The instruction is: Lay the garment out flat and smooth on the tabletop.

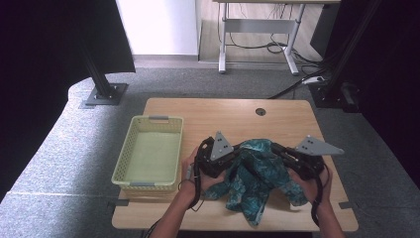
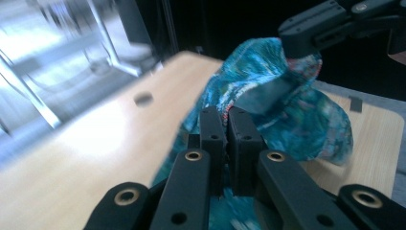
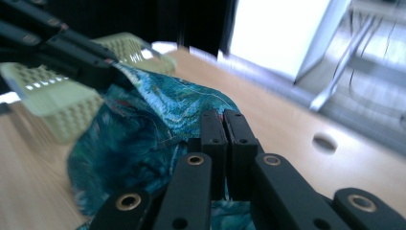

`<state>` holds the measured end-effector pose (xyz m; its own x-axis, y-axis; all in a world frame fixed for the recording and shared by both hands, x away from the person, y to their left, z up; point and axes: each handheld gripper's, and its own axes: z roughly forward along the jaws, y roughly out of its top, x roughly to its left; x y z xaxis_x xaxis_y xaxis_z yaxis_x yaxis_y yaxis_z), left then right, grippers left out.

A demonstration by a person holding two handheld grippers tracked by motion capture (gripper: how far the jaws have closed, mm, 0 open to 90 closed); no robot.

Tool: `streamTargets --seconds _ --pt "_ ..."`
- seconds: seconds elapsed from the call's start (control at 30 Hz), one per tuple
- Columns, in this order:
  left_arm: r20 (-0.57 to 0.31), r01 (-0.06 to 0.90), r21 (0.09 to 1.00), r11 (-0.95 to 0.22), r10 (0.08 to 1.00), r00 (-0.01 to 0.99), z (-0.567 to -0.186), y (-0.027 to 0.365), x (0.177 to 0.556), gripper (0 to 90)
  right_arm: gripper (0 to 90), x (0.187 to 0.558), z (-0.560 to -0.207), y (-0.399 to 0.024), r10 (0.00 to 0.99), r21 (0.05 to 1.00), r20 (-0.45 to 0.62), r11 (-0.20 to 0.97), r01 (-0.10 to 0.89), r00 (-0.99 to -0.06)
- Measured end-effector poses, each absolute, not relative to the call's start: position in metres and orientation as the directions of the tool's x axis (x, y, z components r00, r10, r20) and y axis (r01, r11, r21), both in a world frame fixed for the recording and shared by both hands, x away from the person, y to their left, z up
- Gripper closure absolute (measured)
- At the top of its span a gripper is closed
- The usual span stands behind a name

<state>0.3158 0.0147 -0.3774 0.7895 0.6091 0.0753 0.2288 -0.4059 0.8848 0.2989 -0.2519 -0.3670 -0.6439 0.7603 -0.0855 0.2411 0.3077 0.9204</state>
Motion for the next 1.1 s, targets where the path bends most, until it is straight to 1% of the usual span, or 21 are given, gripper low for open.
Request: streamTargets --seconds 0.07,0.17,0.27,0.33,0.47,0.7,0.77,0.8,0.83,0.87,0.9,0.93,0.97,1.0,1.03,1.1 --pt "0.023 0.287 0.870 -0.401 0.614 0.789 -0.402 0.015 0.327 86.4 87.2 0.314 -0.389 -0.249 0.770 0.899 -0.056 0.316 0.304 -0.636" --pt "-0.037 0.353 0.846 -0.399 0.617 0.786 -0.432 0.016 0.339 86.4 87.1 0.328 -0.422 -0.245 0.773 0.871 -0.023 0.327 0.368 -0.634" --pt "-0.065 0.391 0.826 -0.406 0.620 0.782 -0.452 0.016 0.346 86.2 87.1 0.336 -0.448 -0.244 0.774 0.852 0.016 0.321 0.414 -0.633" --pt "-0.065 0.397 0.818 -0.416 0.618 0.783 -0.460 0.015 0.347 86.0 86.9 0.338 -0.459 -0.244 0.775 0.846 0.027 0.319 0.428 -0.631" --pt "-0.066 0.402 0.812 -0.423 0.618 0.783 -0.465 0.011 0.350 85.6 86.8 0.340 -0.470 -0.243 0.774 0.838 0.028 0.327 0.437 -0.632" --pt "-0.063 0.403 0.806 -0.434 0.614 0.787 -0.465 0.001 0.360 85.4 86.8 0.346 -0.466 -0.245 0.776 0.831 0.012 0.343 0.438 -0.631" --pt "-0.062 0.407 0.807 -0.429 0.623 0.780 -0.464 -0.001 0.367 84.5 86.6 0.352 -0.467 -0.247 0.781 0.829 0.022 0.335 0.449 -0.624" --pt "-0.069 0.414 0.811 -0.414 0.634 0.770 -0.464 -0.002 0.372 82.5 85.5 0.357 -0.467 -0.248 0.786 0.828 0.035 0.323 0.458 -0.618" --pt "-0.081 0.426 0.812 -0.399 0.646 0.759 -0.465 -0.002 0.378 78.6 81.3 0.363 -0.469 -0.249 0.791 0.830 0.051 0.306 0.467 -0.609" --pt "-0.081 0.426 0.812 -0.399 0.646 0.759 -0.465 -0.002 0.378 74.3 71.4 0.370 -0.471 -0.250 0.809 0.831 0.061 0.283 0.478 -0.585" --pt "-0.104 0.459 0.808 -0.369 0.678 0.727 -0.469 -0.003 0.389 66.5 58.1 0.378 -0.474 -0.252 0.838 0.835 0.071 0.247 0.491 -0.542" --pt "-0.104 0.459 0.808 -0.369 0.678 0.727 -0.469 -0.003 0.389 59.3 50.2 0.382 -0.476 -0.253 0.859 0.836 0.084 0.216 0.505 -0.505" --pt "-0.084 0.455 0.812 -0.367 0.697 0.712 -0.470 -0.003 0.392 59.3 50.2 0.382 -0.476 -0.253 0.859 0.836 0.084 0.216 0.505 -0.505" --pt "-0.073 0.450 0.816 -0.362 0.709 0.701 -0.470 -0.002 0.391 52.6 46.5 0.384 -0.477 -0.255 0.873 0.842 0.105 0.176 0.510 -0.475" --pt "-0.067 0.448 0.824 -0.347 0.724 0.686 -0.469 0.001 0.390 47.6 45.7 0.383 -0.477 -0.257 0.873 0.849 0.116 0.160 0.504 -0.473" --pt "-0.073 0.436 0.839 -0.325 0.728 0.682 -0.468 0.006 0.386 42.1 43.1 0.374 -0.475 -0.262 0.871 0.867 0.117 0.145 0.477 -0.478"
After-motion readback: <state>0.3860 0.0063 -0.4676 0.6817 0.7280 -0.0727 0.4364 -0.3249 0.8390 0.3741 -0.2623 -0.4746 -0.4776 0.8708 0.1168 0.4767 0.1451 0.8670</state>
